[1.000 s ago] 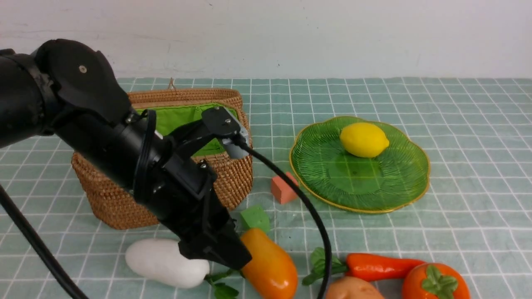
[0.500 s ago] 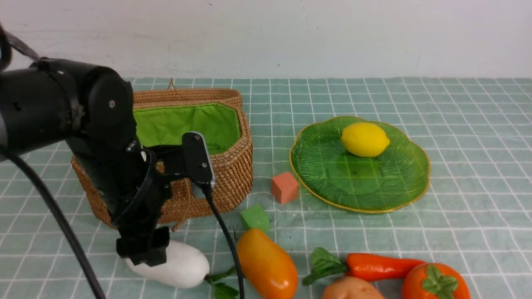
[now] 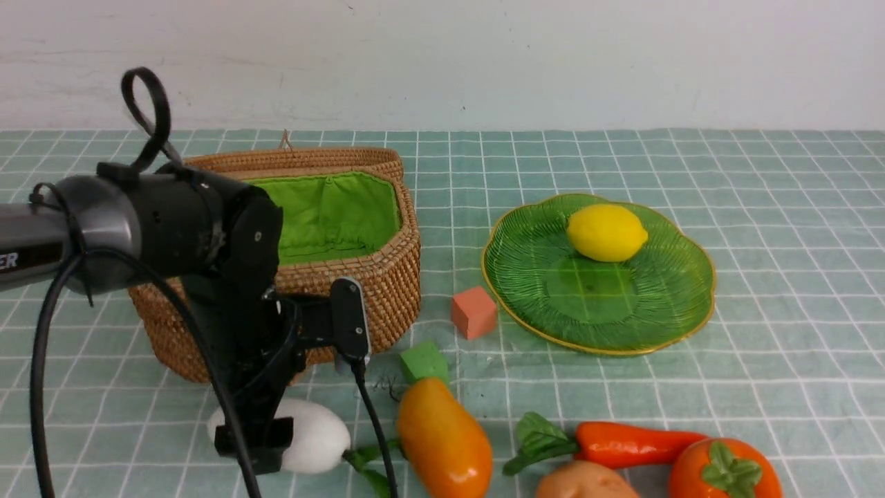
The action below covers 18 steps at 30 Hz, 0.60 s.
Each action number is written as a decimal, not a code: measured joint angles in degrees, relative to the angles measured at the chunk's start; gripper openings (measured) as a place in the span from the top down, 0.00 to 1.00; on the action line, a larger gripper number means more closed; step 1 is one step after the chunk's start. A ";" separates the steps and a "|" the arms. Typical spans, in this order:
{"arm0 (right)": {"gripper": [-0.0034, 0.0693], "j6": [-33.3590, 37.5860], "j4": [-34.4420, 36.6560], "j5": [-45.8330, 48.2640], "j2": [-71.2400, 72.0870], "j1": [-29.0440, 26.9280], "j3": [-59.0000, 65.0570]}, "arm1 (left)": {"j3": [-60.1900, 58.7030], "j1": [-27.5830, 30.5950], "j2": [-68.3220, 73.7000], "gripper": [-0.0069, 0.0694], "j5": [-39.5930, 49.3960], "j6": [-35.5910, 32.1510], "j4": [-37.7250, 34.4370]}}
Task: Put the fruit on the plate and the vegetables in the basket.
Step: Take a daikon with your left arm and place it on the basket on the left.
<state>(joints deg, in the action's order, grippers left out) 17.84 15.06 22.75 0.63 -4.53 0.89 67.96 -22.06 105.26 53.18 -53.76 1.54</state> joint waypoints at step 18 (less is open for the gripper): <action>0.62 0.00 0.02 0.00 0.00 0.00 0.00 | 0.00 0.00 -5.14 0.22 5.54 1.52 -4.44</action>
<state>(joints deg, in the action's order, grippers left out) 17.84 15.09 22.75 0.63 -4.53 0.89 67.96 -22.06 100.12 58.73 -52.24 -2.90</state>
